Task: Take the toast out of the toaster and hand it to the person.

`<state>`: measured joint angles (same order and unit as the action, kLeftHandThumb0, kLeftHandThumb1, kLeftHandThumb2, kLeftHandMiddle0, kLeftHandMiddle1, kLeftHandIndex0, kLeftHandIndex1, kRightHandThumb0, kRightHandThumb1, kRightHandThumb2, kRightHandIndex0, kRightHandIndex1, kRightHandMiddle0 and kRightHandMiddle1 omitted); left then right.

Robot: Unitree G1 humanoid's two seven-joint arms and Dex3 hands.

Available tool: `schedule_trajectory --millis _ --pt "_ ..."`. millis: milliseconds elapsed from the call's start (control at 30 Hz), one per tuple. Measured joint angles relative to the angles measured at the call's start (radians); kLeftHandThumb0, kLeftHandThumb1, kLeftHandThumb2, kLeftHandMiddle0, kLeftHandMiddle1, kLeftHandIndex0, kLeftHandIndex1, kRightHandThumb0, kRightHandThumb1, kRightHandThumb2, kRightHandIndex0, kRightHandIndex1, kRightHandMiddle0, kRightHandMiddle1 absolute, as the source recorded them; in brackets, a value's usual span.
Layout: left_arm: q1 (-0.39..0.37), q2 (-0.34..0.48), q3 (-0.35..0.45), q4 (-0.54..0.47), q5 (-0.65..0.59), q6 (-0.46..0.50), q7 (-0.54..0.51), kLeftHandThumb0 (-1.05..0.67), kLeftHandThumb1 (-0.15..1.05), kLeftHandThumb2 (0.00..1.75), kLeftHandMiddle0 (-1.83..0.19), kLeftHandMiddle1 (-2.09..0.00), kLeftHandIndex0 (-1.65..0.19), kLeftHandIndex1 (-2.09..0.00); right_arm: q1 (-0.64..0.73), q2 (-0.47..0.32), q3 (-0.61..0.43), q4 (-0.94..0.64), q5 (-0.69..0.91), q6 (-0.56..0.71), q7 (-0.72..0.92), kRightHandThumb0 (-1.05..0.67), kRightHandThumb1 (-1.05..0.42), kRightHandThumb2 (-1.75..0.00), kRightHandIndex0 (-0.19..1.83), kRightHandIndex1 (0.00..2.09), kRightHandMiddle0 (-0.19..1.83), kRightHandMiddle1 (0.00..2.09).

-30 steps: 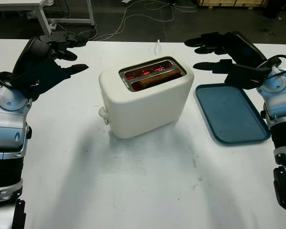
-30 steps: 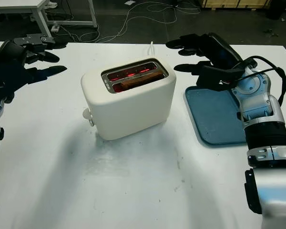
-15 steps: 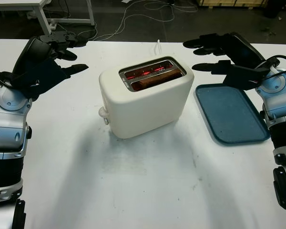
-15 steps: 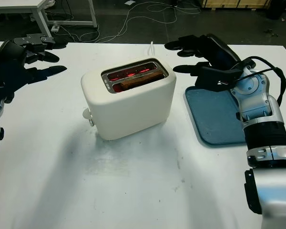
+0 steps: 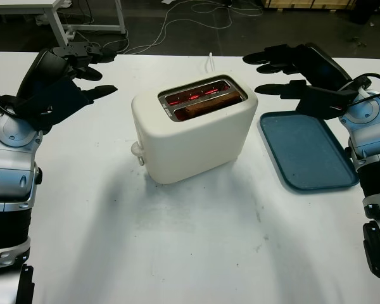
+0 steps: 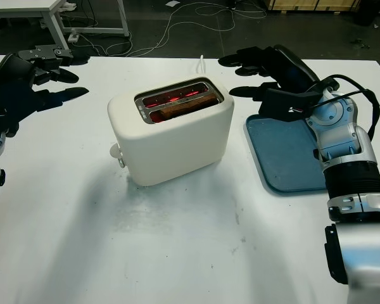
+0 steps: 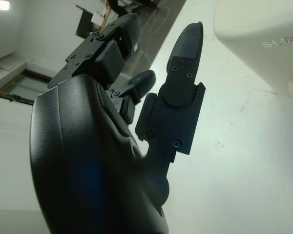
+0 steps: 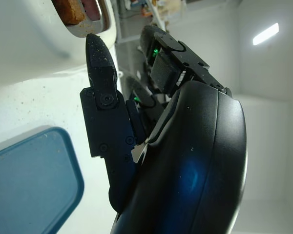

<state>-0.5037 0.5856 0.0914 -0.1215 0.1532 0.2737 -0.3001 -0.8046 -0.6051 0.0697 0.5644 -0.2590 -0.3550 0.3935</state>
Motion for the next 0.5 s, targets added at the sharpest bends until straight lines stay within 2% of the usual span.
schedule_trajectory --millis 500 --pt "0.000 0.000 0.000 0.000 0.000 -0.001 0.000 -0.50 0.86 0.00 -0.39 -0.85 -0.58 -0.25 0.000 0.000 0.000 0.000 0.000 0.000 0.000 -0.52 -0.92 -0.13 0.72 0.00 0.65 0.00"
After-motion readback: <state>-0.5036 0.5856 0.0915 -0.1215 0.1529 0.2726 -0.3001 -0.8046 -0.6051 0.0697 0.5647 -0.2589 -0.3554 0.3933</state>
